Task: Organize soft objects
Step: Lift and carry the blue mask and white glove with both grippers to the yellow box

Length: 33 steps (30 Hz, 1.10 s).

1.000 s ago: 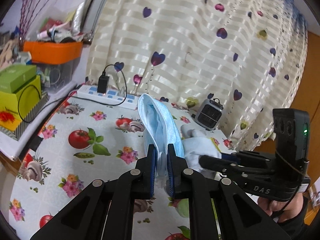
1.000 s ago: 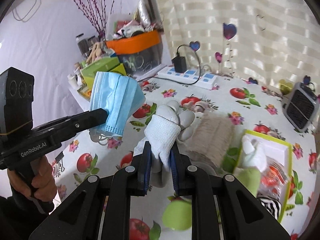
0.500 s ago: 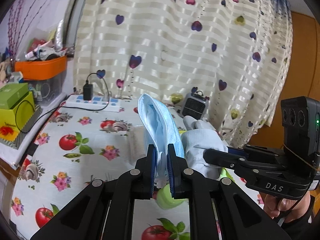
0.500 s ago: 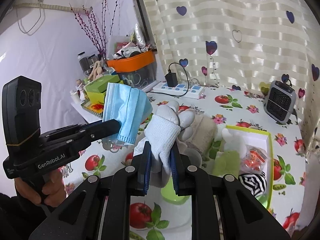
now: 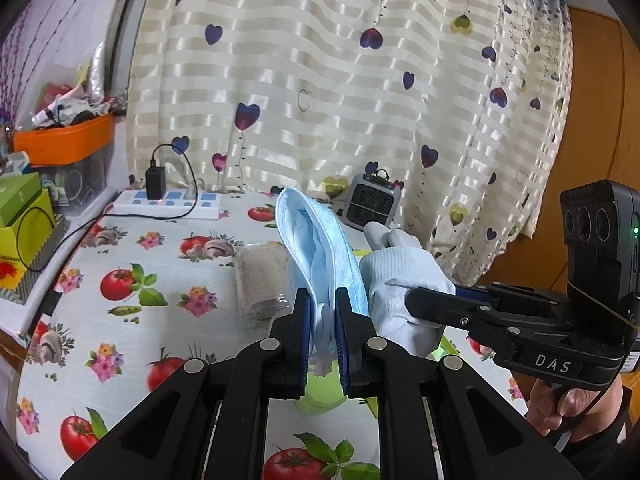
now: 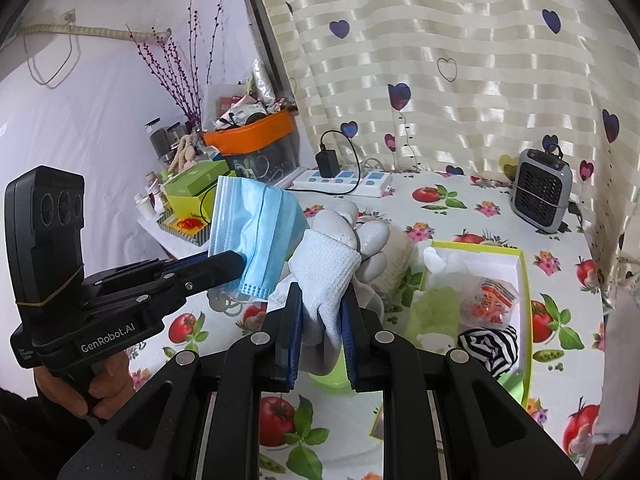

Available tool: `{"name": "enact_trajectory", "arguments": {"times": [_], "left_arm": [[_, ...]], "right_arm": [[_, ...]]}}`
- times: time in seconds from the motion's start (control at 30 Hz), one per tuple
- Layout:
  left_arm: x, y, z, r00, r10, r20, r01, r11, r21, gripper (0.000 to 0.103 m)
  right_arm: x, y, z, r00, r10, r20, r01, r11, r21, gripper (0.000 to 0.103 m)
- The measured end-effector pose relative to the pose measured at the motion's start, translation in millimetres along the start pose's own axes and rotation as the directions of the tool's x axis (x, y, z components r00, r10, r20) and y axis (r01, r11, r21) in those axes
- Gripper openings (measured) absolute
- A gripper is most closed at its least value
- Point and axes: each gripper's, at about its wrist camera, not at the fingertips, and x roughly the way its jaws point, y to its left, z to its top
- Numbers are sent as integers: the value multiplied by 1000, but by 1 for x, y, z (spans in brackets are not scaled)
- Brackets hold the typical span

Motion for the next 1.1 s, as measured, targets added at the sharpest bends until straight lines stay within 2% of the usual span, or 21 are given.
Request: {"name": "enact_trajectory", "arguments": {"times": [0.33,0.83,1.1], "left_arm": [[15,-8,-1,999,-26,-26,26,1000,9,11],[49,-31,0,993,-95,-74,96,995,15,11],[70,-39,-2,988,-116,-105,118,993,10,11]], "right_arm": [[-10,-19,-5,1000,-27,14,26,999,45,18],[-29,-82,-18,993,-119,29,111,976,186,18],[-22,-115,-30,988,-156,-8,153,957,248,18]]}}
